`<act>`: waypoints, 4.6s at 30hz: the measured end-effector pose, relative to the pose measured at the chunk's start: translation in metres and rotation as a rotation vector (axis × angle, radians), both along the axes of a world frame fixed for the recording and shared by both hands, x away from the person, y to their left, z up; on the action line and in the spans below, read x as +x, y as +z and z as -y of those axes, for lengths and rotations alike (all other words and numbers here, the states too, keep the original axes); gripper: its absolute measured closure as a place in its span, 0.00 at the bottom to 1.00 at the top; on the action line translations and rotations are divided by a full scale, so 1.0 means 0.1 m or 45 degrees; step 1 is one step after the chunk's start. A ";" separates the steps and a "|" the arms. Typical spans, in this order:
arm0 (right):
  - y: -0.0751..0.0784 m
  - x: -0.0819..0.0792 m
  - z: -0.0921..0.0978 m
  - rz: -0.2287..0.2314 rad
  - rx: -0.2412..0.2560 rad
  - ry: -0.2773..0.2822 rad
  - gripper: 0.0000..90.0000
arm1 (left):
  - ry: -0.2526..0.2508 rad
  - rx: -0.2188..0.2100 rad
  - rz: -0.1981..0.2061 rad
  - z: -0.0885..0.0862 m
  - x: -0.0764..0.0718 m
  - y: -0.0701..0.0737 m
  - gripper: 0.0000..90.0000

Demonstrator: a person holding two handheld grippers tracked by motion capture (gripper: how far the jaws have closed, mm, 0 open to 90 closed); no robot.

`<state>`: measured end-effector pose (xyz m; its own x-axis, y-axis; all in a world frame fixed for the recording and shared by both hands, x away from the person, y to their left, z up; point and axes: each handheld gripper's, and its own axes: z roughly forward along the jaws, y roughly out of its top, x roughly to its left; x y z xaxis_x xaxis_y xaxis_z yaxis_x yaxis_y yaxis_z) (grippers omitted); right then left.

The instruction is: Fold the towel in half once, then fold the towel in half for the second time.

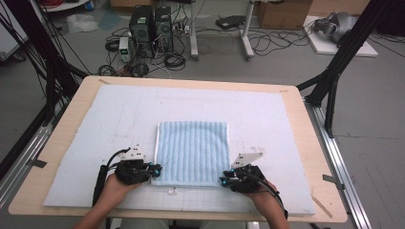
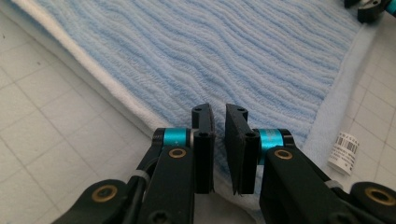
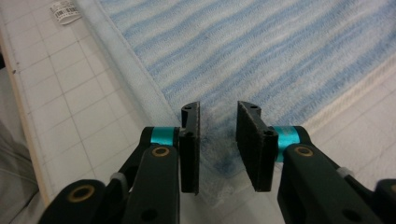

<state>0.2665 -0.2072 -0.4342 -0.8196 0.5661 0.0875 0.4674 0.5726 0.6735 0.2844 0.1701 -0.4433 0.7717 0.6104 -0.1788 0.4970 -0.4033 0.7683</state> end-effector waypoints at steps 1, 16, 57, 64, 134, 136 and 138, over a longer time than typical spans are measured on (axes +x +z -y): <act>0.02 0.03 0.01 0.008 0.047 -0.008 0.74 | 0.020 -0.021 0.003 -0.01 0.06 0.03 0.86; 0.06 1.13 -0.10 0.225 0.096 -0.395 0.86 | 0.262 -0.088 0.164 0.08 1.17 0.16 0.84; 0.19 0.57 0.55 0.345 0.175 -0.380 0.13 | 0.266 -0.340 0.290 -0.23 0.70 0.34 0.20; 0.20 0.58 0.58 0.366 0.178 -0.407 0.13 | 0.280 -0.334 0.287 -0.24 0.70 0.34 0.20; 0.01 0.60 0.46 0.204 0.215 -0.384 0.13 | 0.165 0.047 0.033 0.16 1.57 -0.03 0.90; 0.00 0.62 0.43 0.201 0.221 -0.383 0.13 | 0.169 0.017 0.019 0.14 1.58 -0.03 0.91; 0.00 0.66 0.40 0.193 0.212 -0.385 0.13 | 0.177 -0.015 0.003 0.12 1.59 -0.04 0.92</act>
